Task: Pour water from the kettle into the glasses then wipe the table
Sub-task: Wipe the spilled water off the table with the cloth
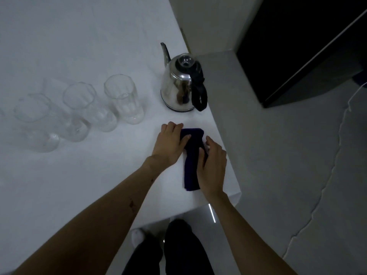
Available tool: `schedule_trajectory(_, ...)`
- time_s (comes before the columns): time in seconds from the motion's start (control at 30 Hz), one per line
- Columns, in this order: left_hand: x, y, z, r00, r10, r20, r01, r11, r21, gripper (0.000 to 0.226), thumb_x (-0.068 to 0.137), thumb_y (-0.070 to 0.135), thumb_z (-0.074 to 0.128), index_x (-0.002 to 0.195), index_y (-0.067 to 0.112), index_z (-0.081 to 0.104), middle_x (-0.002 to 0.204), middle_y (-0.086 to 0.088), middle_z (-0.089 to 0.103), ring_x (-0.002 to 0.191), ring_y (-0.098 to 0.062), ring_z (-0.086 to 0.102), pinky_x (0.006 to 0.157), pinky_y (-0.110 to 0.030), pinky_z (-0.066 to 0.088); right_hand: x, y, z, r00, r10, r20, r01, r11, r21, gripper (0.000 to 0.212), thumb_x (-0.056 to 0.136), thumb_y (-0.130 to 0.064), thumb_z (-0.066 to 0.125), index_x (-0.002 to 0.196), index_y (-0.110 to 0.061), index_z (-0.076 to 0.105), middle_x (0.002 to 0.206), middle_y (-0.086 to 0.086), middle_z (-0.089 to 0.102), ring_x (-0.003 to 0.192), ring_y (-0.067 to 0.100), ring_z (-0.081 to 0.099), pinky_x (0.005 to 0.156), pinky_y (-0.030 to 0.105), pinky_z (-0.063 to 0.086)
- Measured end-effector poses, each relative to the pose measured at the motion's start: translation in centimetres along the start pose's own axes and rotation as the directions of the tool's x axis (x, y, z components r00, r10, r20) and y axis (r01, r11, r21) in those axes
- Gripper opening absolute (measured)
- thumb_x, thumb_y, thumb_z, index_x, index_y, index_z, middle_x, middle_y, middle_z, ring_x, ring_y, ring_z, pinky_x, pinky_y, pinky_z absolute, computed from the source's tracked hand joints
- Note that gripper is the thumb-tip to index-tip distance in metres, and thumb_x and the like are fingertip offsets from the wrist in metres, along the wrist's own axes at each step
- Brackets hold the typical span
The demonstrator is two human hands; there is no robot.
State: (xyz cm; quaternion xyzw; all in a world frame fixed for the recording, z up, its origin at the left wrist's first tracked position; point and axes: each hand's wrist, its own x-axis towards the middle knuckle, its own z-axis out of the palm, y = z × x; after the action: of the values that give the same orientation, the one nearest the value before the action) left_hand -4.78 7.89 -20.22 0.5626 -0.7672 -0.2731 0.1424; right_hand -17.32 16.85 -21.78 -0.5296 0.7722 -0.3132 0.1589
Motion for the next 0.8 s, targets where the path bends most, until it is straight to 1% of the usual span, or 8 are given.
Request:
schedule_trajectory(0.17, 1.2, 0.6, -0.3, 1.0, -0.007, -0.006, 0.007, 1.0, -0.021, 0.019, 0.092, 0.005, 0.055, 0.109, -0.001, 0.059, 0.109, -0.021, 0.055, 0.097, -0.034, 0.052, 0.082, -0.033, 0.043, 0.5, 0.0, -0.2, 0.998, 0.042, 0.046, -0.042, 0.999, 0.003, 0.031, 0.099, -0.014, 0.058, 0.129, -0.007, 0.061, 0.117, 0.011, 0.071, 0.1, 0.026, 0.066, 0.089, 0.036, 0.053)
schedule_trajectory(0.3, 1.4, 0.7, -1.0, 0.988, 0.046, -0.146, -0.041, 0.999, 0.035, 0.016, 0.086, -0.005, 0.057, 0.1, 0.0, 0.06, 0.101, -0.018, 0.056, 0.09, -0.028, 0.052, 0.073, -0.031, 0.044, 1.1, 0.2, 0.0, 0.995, 0.049, 0.088, -0.054, 0.997, 0.061, 0.029, 0.099, -0.012, 0.056, 0.127, -0.006, 0.061, 0.12, 0.012, 0.068, 0.104, 0.025, 0.062, 0.087, 0.045, 0.058)
schedule_trajectory(0.37, 0.5, 1.1, -0.4, 0.972, -0.033, -0.235, 0.046, 0.998, 0.053, 0.021, 0.087, -0.002, 0.056, 0.107, 0.002, 0.06, 0.107, -0.017, 0.058, 0.096, -0.029, 0.052, 0.079, -0.039, 0.05, 1.2, 0.4, 0.1, 0.997, -0.025, 0.073, 0.028, 0.999, -0.04, 0.034, 0.096, -0.011, 0.062, 0.13, -0.008, 0.061, 0.123, 0.014, 0.067, 0.104, 0.03, 0.063, 0.087, 0.046, 0.058)
schedule_trajectory(0.43, -1.1, 1.7, 0.5, 0.961, -0.075, -0.266, 0.078, 0.997, 0.001, 0.028, 0.093, 0.006, 0.051, 0.12, 0.002, 0.057, 0.122, -0.017, 0.058, 0.114, -0.031, 0.051, 0.096, -0.046, 0.047, 1.0, 1.3, 0.0, 0.989, -0.139, 0.047, 0.146, 0.971, -0.188, 0.041, 0.095, -0.015, 0.06, 0.135, -0.01, 0.059, 0.134, 0.014, 0.064, 0.112, 0.034, 0.063, 0.09, 0.046, 0.053)
schedule_trajectory(0.5, -3.6, 2.3, 1.5, 0.978, -0.02, -0.21, 0.015, 1.0, -0.025, 0.04, 0.099, 0.015, 0.038, 0.135, 0.003, 0.05, 0.141, -0.016, 0.051, 0.134, -0.03, 0.043, 0.114, -0.045, 0.033, 0.4, 2.3, -0.2, 0.947, -0.294, 0.13, 0.319, 0.911, -0.261, 0.049, 0.098, -0.026, 0.047, 0.143, -0.009, 0.054, 0.147, 0.011, 0.056, 0.13, 0.03, 0.055, 0.103, 0.045, 0.044)
schedule_trajectory(0.57, -6.0, 1.8, 2.6, 0.995, 0.041, -0.09, -0.032, 0.994, 0.102, 0.05, 0.101, 0.022, 0.023, 0.146, 0.005, 0.035, 0.154, -0.012, 0.035, 0.145, -0.027, 0.029, 0.119, -0.043, 0.021, -0.5, 3.4, -0.1, 0.893, -0.392, 0.219, 0.442, 0.857, -0.266, 0.053, 0.101, -0.031, 0.039, 0.147, -0.007, 0.049, 0.152, 0.01, 0.049, 0.141, 0.027, 0.045, 0.115, 0.047, 0.032)
schedule_trajectory(0.67, -7.6, -0.4, 3.6, 0.998, 0.002, 0.064, -0.017, 0.971, 0.238, 0.056, 0.102, 0.031, 0.002, 0.153, 0.009, 0.011, 0.161, -0.009, 0.015, 0.149, -0.027, 0.013, 0.118, -0.047, 0.016, -0.7, 3.8, 0.2, 0.906, -0.342, 0.25, 0.406, 0.871, -0.277, 0.052, 0.107, -0.03, 0.026, 0.15, -0.005, 0.042, 0.154, 0.012, 0.046, 0.143, 0.027, 0.042, 0.117, 0.049, 0.024)
schedule_trajectory(0.8, -7.4, -1.1, 2.9, 0.988, -0.02, 0.154, -0.034, 0.94, 0.339, 0.063, 0.101, 0.039, -0.006, 0.153, 0.011, 0.015, 0.161, -0.009, 0.018, 0.147, -0.031, 0.017, 0.116, -0.05, 0.021, -1.1, 3.5, 0.2, 0.904, -0.293, 0.31, 0.39, 0.864, -0.319, 0.053, 0.102, -0.024, 0.032, 0.151, -0.005, 0.039, 0.155, 0.013, 0.045, 0.144, 0.029, 0.04, 0.118, 0.05, 0.021)
